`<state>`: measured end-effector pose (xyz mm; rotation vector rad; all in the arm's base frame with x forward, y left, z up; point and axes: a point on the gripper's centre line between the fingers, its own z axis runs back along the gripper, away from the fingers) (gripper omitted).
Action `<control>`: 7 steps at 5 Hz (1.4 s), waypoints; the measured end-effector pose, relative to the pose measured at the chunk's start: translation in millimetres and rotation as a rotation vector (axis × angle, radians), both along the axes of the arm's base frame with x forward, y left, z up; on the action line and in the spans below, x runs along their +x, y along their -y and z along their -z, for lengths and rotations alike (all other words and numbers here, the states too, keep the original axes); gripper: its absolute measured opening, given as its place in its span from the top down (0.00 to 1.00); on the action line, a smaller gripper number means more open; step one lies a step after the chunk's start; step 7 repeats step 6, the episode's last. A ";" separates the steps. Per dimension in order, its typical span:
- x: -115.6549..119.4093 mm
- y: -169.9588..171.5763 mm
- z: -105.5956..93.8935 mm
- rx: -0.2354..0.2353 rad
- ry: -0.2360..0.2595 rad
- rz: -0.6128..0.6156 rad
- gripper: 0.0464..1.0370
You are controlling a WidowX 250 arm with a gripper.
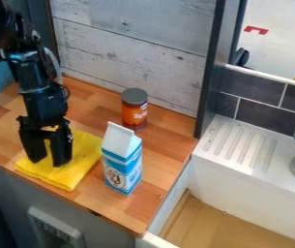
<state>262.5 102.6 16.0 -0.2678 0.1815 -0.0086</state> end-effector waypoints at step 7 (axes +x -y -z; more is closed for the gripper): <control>74.3 -111.8 -49.9 0.311 0.101 -0.018 0.03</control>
